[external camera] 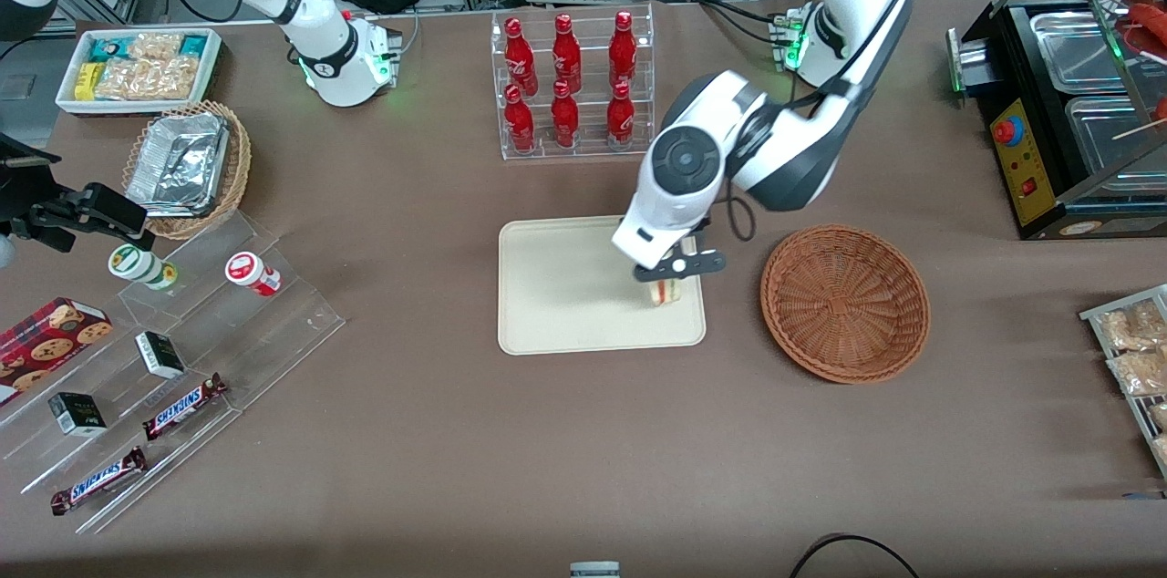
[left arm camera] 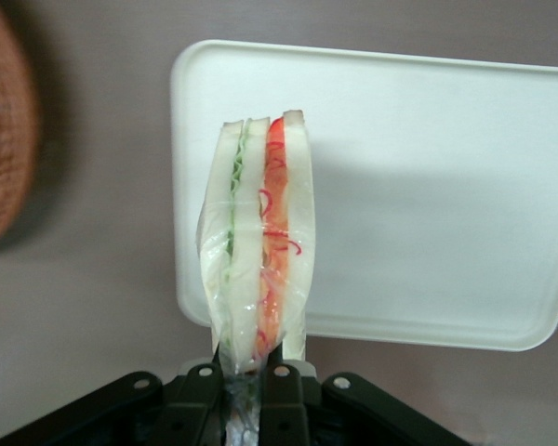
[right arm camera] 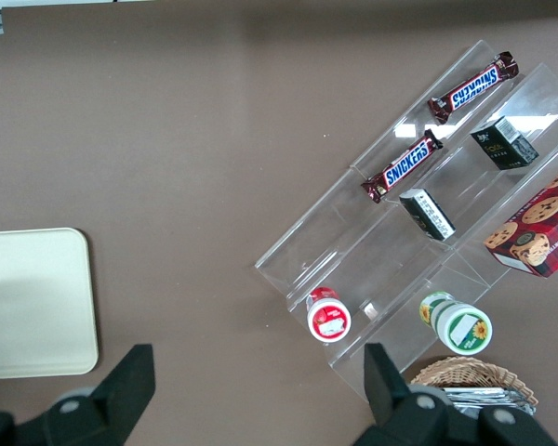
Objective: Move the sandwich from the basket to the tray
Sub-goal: 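Lift the sandwich and carry it with the left gripper over the tray, then lower the sandwich onto the cream tray and open the left gripper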
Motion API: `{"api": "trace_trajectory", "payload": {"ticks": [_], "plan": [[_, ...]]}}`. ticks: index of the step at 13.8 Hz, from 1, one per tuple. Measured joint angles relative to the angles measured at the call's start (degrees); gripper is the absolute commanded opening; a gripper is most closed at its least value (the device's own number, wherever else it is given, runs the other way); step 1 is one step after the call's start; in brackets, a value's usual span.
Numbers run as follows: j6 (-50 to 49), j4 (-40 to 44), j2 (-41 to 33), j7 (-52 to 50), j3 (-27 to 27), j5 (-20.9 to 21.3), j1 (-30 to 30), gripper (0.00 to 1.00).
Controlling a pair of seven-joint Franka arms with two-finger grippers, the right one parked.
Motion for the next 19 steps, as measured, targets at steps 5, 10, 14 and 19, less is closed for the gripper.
{"api": "trace_trajectory", "payload": {"ticks": [5,10,14,19], "plan": [[3.3,1.1,4.6,-3.2,0.1,2.9,-3.9,0.12],[10.4,1.9,8.8,-4.3,0.1,3.2,-5.0,0.12],[12.2,2.5,10.9,-4.4,0.1,3.7,-6.2,0.13],[12.2,2.5,11.4,-5.0,0.1,5.3,-6.9,1.0]]}}
